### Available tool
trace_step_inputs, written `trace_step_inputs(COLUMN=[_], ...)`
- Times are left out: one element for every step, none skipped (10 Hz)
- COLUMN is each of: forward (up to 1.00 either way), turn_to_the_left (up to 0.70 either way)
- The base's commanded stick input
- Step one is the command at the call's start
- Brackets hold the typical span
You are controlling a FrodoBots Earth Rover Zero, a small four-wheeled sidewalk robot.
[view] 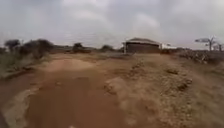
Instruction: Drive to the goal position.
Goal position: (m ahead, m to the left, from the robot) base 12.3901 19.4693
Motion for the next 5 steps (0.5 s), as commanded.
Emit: trace_step_inputs(forward=[0.50,0.50,0.50,0.50,0.50], turn_to_the_left=[0.50,0.28,0.00,0.00,0.00])
